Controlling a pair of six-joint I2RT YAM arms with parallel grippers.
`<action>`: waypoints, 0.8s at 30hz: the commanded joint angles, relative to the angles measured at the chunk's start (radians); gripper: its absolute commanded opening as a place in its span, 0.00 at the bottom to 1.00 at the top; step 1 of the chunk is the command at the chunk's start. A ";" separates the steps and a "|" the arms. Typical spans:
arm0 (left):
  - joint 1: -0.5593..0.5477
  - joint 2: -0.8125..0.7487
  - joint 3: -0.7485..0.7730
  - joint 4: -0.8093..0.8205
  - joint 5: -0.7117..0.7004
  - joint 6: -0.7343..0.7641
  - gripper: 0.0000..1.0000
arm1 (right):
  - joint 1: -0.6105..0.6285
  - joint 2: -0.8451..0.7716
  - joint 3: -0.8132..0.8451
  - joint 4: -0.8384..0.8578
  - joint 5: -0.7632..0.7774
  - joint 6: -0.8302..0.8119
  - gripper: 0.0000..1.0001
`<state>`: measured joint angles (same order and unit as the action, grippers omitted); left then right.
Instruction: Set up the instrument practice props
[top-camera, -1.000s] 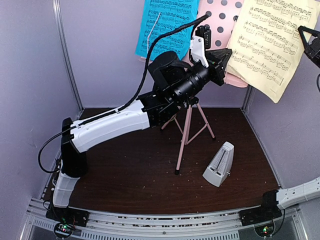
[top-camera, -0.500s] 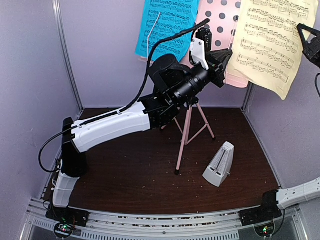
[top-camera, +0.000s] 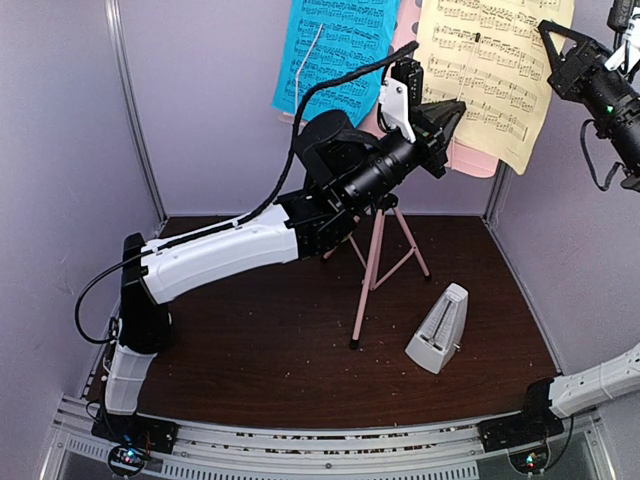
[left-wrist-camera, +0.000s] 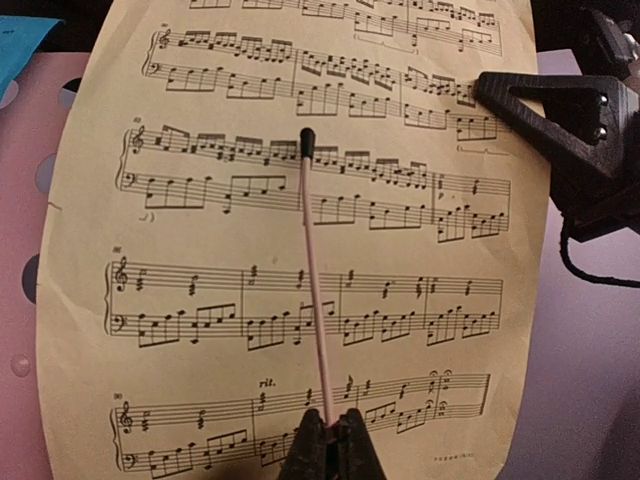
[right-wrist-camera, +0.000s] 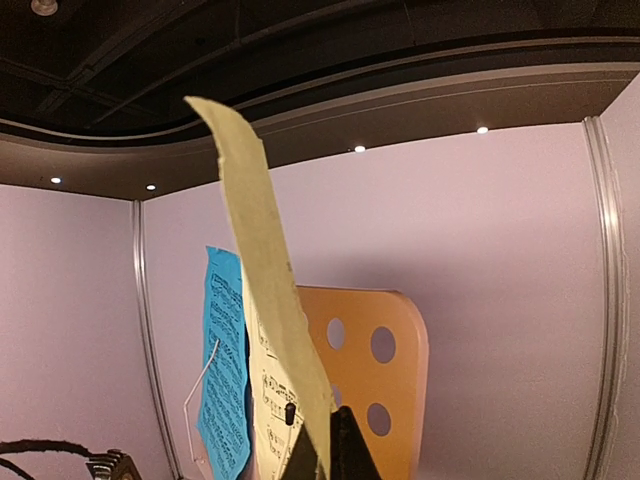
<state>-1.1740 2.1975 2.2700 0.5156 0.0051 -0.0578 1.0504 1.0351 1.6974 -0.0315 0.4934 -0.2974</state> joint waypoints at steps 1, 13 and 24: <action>-0.007 -0.052 -0.002 0.066 0.055 0.026 0.00 | -0.063 0.014 0.044 0.004 -0.117 0.064 0.00; -0.007 -0.048 0.000 0.071 0.060 0.022 0.00 | -0.215 0.065 0.049 0.007 -0.311 0.188 0.00; -0.007 -0.045 -0.001 0.075 0.056 0.024 0.00 | -0.338 0.104 0.128 -0.136 -0.510 0.191 0.00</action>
<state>-1.1732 2.1975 2.2681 0.5217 0.0193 -0.0578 0.7448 1.1400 1.7790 -0.1070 0.0910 -0.1158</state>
